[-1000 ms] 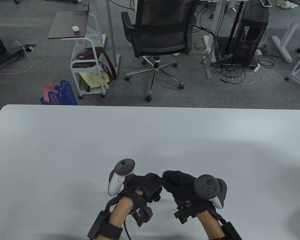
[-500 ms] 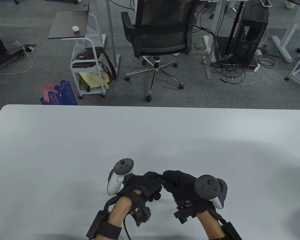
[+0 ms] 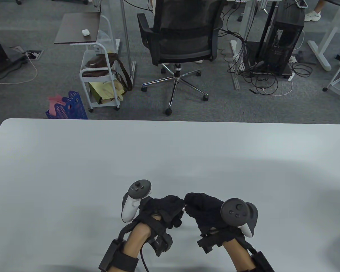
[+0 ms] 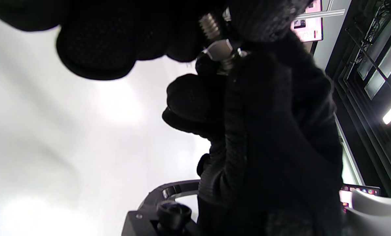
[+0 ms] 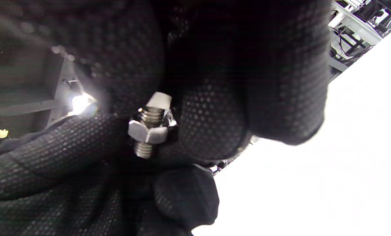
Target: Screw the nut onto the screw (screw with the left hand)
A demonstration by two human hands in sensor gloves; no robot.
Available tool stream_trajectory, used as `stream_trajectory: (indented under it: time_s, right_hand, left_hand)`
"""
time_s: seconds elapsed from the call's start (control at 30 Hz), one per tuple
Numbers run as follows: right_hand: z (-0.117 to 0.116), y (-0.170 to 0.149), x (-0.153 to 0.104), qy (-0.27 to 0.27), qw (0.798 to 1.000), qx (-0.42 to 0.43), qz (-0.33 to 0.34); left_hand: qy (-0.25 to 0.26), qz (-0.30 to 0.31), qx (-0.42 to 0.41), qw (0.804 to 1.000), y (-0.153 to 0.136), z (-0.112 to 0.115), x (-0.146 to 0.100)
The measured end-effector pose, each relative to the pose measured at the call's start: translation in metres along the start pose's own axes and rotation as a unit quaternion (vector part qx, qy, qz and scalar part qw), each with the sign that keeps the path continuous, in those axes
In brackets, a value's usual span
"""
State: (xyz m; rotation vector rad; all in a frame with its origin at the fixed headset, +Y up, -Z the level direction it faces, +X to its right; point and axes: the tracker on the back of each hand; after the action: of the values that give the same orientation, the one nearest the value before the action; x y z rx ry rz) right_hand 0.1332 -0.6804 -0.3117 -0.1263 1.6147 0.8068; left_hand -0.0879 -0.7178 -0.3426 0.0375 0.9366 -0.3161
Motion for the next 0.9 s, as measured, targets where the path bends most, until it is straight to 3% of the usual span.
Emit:
stream_trajectory:
  time_s: [0.17,0.43,0.53,0.9]
  right_hand:
    - [-0.0001,0.0012,0.0,0.0,1.0,0.005,0.001]
    - [0.0015,0.0003,0.0003,-0.004,1.0,0.006,0.0]
    - [0.0009,0.001,0.0003,-0.002,1.0,0.005,0.001]
    - [-0.0012,0.0007,0.0011,0.009,1.0,0.007,-0.003]
  left_hand:
    - [-0.016,0.006,0.006,1.0,0.0025,-0.0002,-0.0006]
    - [0.007,0.005,0.006,1.0,0.002,0.0007,0.0003]
    - [-0.014,0.009,0.005,1.0,0.0031,0.0004,-0.0004]
    - [0.004,-0.002,0.005,1.0,0.0022,0.0001,-0.0008]
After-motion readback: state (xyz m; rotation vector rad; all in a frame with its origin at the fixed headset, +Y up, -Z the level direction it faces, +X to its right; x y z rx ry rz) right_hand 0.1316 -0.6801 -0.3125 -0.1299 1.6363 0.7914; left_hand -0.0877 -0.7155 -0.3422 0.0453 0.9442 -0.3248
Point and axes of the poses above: the tracker on the back of each hand, its own y axis roughly to the thumb side, its own x axis roughly from the wrist to the fingertips, z = x × y, and after that the axes turned 5 degrees about x, right-handed
